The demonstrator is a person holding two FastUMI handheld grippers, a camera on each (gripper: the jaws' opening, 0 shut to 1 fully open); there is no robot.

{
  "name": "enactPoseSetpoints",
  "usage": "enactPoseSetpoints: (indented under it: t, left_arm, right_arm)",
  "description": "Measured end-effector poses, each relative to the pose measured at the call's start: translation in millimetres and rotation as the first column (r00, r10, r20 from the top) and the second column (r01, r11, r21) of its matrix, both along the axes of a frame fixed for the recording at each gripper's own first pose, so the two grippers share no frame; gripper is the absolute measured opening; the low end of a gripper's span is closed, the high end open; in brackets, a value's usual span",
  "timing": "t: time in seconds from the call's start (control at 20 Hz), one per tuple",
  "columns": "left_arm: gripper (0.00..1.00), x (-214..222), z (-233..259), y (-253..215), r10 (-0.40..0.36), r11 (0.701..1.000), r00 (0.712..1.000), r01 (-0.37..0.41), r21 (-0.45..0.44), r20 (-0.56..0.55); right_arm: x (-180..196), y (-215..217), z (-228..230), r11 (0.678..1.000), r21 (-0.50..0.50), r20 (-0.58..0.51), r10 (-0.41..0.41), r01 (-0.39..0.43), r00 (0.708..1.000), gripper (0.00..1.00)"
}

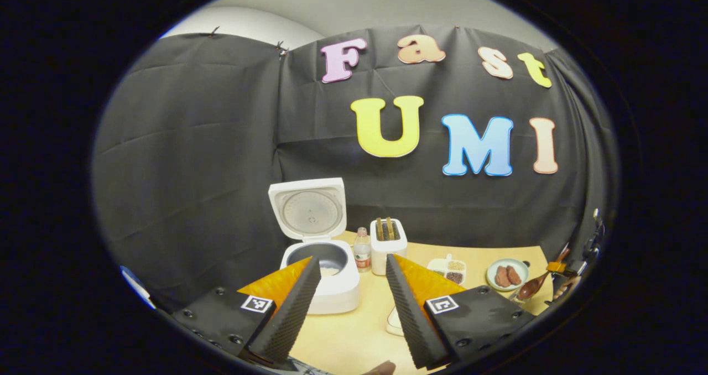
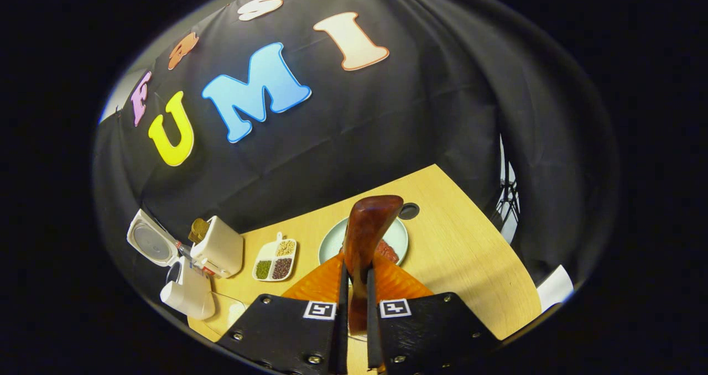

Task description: Close the left gripper, press the button to open the rice cooker; take a wooden spoon from the chopstick holder with the right hand, scoop a spoonful of rice and pour it into the rice cooker, then put the wooden spoon back into the chopstick holder.

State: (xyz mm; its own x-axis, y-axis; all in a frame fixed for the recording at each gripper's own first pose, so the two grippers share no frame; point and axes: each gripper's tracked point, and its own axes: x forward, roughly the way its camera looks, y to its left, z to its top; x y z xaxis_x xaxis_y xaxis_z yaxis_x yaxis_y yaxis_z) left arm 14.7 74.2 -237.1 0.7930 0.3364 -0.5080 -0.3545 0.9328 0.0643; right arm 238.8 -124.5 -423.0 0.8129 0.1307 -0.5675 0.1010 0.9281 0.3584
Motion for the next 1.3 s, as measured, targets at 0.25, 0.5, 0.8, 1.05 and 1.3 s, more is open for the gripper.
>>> enactPoseSetpoints:
  t: [0.25,0.5,0.8,1.05,1.3]
  left_arm:
    - [0.8,4,-10,3,0.006,1.0,1.0,-0.006,-0.002,-0.021]
    - [0.8,5,-19,3,0.006,1.0,0.999,-0.007,-0.011,-0.039]
    - [0.8,14,-20,-3,-0.011,1.0,0.999,0.01,-0.012,-0.038]
    - [0.81,16,-22,-8,-0.021,0.999,1.0,0.02,-0.035,-0.019]
    - [0.8,16,-14,-15,-0.042,0.998,0.999,0.042,-0.046,0.013]
  right_arm:
    - [1,1,-21,0.999,-0.051,-0.035,0.004,-0.005,0.999,0.14]
    - [-5,1,-38,0.994,-0.109,-0.058,-0.002,-0.004,0.998,0.14]
    - [-8,-2,-33,0.984,-0.176,-0.03,0.009,-0.015,1.0,0.18]
    - [-17,-17,-21,0.986,-0.163,-0.022,-0.045,0.041,0.999,0.26]
    - [-32,-34,-13,0.986,-0.148,-0.028,-0.085,0.079,0.996,0.58]
